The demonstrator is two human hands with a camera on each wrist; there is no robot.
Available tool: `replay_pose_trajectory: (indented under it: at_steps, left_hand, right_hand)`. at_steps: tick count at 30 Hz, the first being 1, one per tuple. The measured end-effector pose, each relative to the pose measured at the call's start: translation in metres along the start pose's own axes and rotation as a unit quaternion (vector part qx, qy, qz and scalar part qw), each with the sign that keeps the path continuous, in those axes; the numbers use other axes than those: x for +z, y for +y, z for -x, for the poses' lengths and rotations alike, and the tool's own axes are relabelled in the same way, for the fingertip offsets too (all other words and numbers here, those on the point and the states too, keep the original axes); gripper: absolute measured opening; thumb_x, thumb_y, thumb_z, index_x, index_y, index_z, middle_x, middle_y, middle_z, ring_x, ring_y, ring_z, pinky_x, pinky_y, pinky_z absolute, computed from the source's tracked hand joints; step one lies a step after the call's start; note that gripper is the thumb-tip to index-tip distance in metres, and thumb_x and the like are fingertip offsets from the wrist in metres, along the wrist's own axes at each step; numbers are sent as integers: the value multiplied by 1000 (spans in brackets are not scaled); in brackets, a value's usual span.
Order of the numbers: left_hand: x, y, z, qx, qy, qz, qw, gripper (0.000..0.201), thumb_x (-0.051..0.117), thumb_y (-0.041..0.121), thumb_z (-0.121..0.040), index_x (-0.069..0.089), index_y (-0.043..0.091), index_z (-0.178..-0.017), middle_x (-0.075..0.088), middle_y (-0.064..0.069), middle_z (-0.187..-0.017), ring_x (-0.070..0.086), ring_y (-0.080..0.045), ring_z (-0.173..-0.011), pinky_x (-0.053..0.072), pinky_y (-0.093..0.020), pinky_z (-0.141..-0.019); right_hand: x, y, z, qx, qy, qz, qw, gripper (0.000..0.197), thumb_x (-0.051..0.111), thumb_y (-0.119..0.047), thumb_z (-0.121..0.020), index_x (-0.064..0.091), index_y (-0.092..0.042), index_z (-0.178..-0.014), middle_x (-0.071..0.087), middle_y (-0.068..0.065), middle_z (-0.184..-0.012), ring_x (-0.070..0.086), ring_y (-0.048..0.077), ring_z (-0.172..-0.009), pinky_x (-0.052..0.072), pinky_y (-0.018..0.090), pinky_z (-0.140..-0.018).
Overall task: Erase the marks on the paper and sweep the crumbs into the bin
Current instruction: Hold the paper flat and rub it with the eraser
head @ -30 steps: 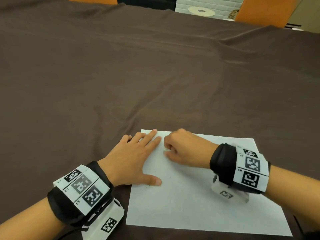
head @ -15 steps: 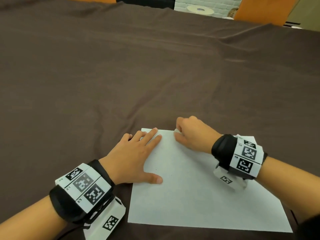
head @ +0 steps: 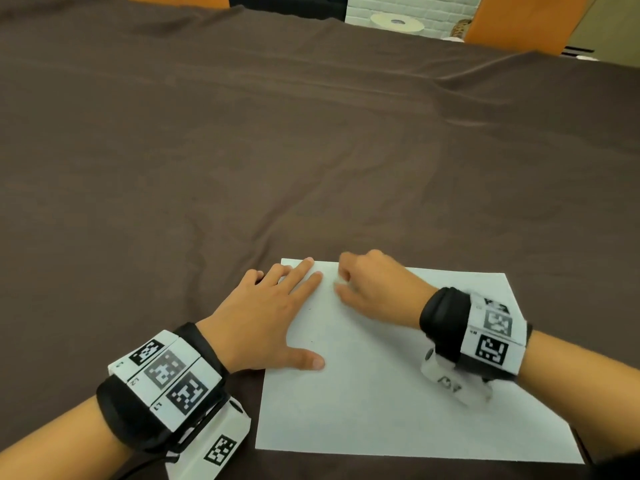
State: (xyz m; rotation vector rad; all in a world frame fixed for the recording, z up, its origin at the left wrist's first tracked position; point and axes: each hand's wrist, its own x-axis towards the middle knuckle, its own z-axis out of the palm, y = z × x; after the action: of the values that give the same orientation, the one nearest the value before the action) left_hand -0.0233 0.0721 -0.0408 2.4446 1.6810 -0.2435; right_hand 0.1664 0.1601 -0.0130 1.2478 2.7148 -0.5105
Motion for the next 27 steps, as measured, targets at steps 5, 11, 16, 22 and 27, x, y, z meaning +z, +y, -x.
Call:
replay_pose_trajectory:
  at_steps: [5,11,16,22,27]
  left_hand:
    - [1,1,1,-2,6,5,1000,116,33,92,-71,-6,24,-156,-15,5,-163,8,-18,-146,22,-39,-114]
    - [2,1,0,-3,11,16,1000,116,35,92,-70,-3,25,-156,-14,5,-163,10,-18,-145,22,-39,-112]
    - [1,0,1,-4,9,9,1000,119,18,95,-62,-6,25,-156,-17,6,-163,10,-17,-145,22,-37,-112]
    - [2,1,0,-2,1,7,1000,117,26,95,-67,-7,26,-156,-16,5,-163,10,-17,-145,22,-38,-112]
    - [0,3,0,0,-10,-15,1000,109,28,93,-71,-14,35,-153,-21,4,-162,6,-18,-145,20,-37,-113]
  right_hand:
    - [-2,2,-2,-1,10,21,1000,21,47,-30,-94,47,-9,-94,53,7,-81,50,30,-69,35,32,-57]
    - [-14,18,-5,34,12,0,999,21,48,-30,-93,46,-10,-89,56,9,-83,52,32,-70,37,32,-56]
    - [4,-4,12,-30,-34,19,999,20,47,-30,-94,43,-11,-91,53,5,-81,50,28,-71,41,35,-61]
    - [-14,18,0,33,9,23,999,21,45,-29,-95,45,-8,-94,53,7,-83,50,31,-71,36,32,-58]
    - [2,1,13,-21,-21,19,999,20,46,-34,-95,41,-14,-94,50,0,-79,48,26,-70,36,31,-60]
